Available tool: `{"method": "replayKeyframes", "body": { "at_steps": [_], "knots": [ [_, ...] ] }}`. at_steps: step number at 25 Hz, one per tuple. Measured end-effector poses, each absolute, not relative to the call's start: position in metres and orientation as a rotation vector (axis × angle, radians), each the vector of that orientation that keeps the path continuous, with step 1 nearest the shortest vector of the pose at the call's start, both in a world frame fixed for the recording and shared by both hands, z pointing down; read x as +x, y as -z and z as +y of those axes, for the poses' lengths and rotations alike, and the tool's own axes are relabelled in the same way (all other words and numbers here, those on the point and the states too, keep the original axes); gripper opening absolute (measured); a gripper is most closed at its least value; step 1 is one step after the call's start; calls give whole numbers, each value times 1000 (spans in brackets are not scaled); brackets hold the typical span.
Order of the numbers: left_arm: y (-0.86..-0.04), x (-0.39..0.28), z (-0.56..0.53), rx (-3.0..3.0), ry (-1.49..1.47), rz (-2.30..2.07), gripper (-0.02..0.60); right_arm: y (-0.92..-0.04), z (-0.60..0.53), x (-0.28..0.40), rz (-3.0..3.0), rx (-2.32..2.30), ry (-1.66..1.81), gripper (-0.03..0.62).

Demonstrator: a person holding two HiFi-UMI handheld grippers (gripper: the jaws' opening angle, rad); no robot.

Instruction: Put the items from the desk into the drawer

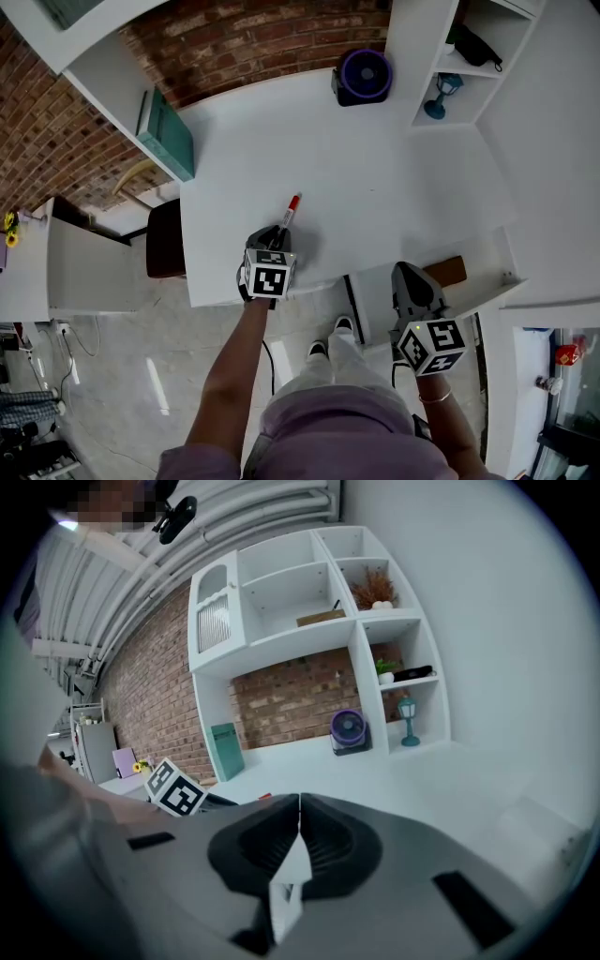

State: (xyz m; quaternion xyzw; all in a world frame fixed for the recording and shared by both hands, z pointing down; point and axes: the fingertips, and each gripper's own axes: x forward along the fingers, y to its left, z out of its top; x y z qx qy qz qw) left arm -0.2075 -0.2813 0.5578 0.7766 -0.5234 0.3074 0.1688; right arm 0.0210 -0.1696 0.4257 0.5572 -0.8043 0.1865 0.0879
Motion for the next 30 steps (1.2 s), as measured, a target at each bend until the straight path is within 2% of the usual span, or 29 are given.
{"method": "replayKeyframes", "body": {
  "at_steps": [13, 30],
  "knots": [
    [-513, -180, -239, 2374, -787, -1395, 66, -419, -137, 17, -2353, 1743, -556, 5],
    [-487, -103, -174, 2628, -757, -1119, 66, -415, -65, 62, -2177, 2047, -580, 4]
  ]
}}
